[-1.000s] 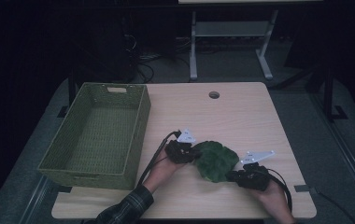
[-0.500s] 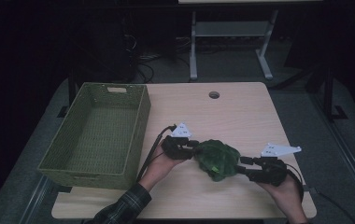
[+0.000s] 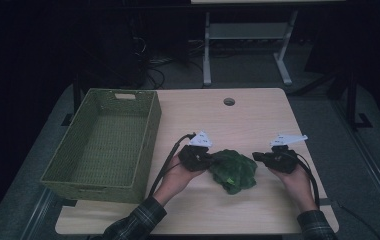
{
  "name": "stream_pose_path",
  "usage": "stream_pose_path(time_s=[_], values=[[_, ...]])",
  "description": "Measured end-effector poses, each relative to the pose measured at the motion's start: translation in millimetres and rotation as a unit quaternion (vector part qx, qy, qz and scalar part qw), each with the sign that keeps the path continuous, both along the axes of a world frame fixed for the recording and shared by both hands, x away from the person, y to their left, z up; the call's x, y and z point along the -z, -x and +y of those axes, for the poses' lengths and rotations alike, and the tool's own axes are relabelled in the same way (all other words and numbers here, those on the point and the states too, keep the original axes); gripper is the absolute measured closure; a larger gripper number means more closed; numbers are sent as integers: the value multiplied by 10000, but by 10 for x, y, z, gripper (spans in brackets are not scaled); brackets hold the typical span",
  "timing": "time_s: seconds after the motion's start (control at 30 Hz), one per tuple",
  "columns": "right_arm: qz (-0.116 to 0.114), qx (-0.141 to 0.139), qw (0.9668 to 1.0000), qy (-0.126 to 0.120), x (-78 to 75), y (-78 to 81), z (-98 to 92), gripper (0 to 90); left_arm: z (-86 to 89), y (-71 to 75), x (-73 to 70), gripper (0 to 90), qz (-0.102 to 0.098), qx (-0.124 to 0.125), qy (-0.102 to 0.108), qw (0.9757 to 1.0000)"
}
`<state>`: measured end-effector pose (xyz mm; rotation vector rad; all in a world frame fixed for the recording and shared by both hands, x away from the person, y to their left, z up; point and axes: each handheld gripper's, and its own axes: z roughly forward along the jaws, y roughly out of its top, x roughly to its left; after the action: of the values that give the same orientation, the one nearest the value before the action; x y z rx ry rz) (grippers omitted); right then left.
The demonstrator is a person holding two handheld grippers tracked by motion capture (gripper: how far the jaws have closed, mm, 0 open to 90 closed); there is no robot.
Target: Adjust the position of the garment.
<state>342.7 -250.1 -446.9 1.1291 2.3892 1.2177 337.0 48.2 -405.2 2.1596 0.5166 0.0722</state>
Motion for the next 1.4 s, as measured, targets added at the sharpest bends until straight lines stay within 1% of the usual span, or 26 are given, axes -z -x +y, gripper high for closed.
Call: stream_pose_path(time_s=[0.07, 0.13, 0.27, 0.3, 0.37, 0.4, 0.43, 0.47, 0.5, 0.57, 0.63, 0.67, 0.7, 0.77, 0.83, 0.9, 1.0, 1.03, 1.07, 1.1, 1.13, 1.2, 1.3, 1.33, 1.37, 1.4], values=[[132, -71, 9998, 127, 66, -39, 39, 898, -29, -8, 68, 896, 53, 22, -162, 9999], [250, -159, 9994, 157, 110, -34, 70, 898, -35, -21, 128, 896, 130, 27, -250, 9996], [323, -351, 9988, 142, 97, 47, 95, 898, -18, -66, 195, 880, 172, 39, -422, 9990], [316, -412, 9986, 131, 91, 75, 96, 898, -12, -76, 202, 875, 177, 19, -405, 9990], [262, -472, 9984, 166, 89, 157, 104, 898, 10, -107, 204, 868, 139, 40, -469, 9988], [296, -509, 9981, 171, 95, 195, 105, 898, 21, -122, 210, 864, 134, 22, -458, 9989], [387, -543, 9976, 156, 99, 248, 114, 898, 29, -134, 211, 863, 145, 17, -481, 9987], [397, -578, 9974, 163, 98, 280, 120, 898, 38, -152, 215, 863, 145, 13, -499, 9986], [342, -621, 9974, 154, 99, 340, 134, 898, 48, -169, 213, 862, 124, 58, -543, 9984], [366, -731, 9965, 173, 105, 405, 157, 898, 50, -189, 221, 856, 150, 19, -515, 9986], [402, -847, 9955, 145, 109, 482, 202, 898, 60, -213, 223, 856, 139, 55, -529, 9985], [377, -869, 9954, 122, 113, 508, 220, 898, 70, -224, 220, 856, 120, 83, -572, 9983], [361, -901, 9952, 140, 123, 532, 242, 898, 74, -226, 223, 856, 141, 47, -528, 9985], [410, -986, 9942, 118, 142, 553, 283, 898, 96, -229, 218, 857, 159, 72, -552, 9983], [379, -1068, 9935, 126, 151, 553, 334, 898, 116, -216, 211, 858, 151, 45, -538, 9984], [391, -1129, 9928, 72, 152, 546, 389, 898, 159, -206, 193, 858, 120, 48, -592, 9982], [399, -1185, 9921, 105, 159, 541, 470, 898, 215, -201, 181, 858, 145, -25, -544, 9984], [398, -1211, 9918, 105, 165, 542, 485, 898, 236, -211, 174, 857, 122, 11, -569, 9983], [414, -1202, 9918, 134, 165, 546, 491, 898, 242, -207, 171, 849, 133, -51, -503, 9986], [420, -1187, 9920, 126, 166, 547, 489, 897, 254, -211, 161, 843, 116, -53, -507, 9986], [401, -1155, 9924, 133, 164, 546, 476, 885, 261, -209, 152, 837, 112, -83, -441, 9989], [387, -1032, 9939, 88, 154, 543, 436, 826, 275, -210, 121, 826, 100, -66, -410, 9991], [358, -765, 9964, 13, 142, 535, 356, 739, 297, -208, 61, 797, 54, -39, -354, 9994], [311, -657, 9973, 44, 141, 533, 328, 708, 300, -204, 44, 784, 66, -46, -325, 9994], [281, -543, 9981, 72, 139, 532, 300, 688, 310, -207, 16, 770, 22, -6, -367, 9993], [259, -392, 9989, 91, 137, 532, 261, 632, 316, -210, 0, 755, -13, 0, -367, 9993]])
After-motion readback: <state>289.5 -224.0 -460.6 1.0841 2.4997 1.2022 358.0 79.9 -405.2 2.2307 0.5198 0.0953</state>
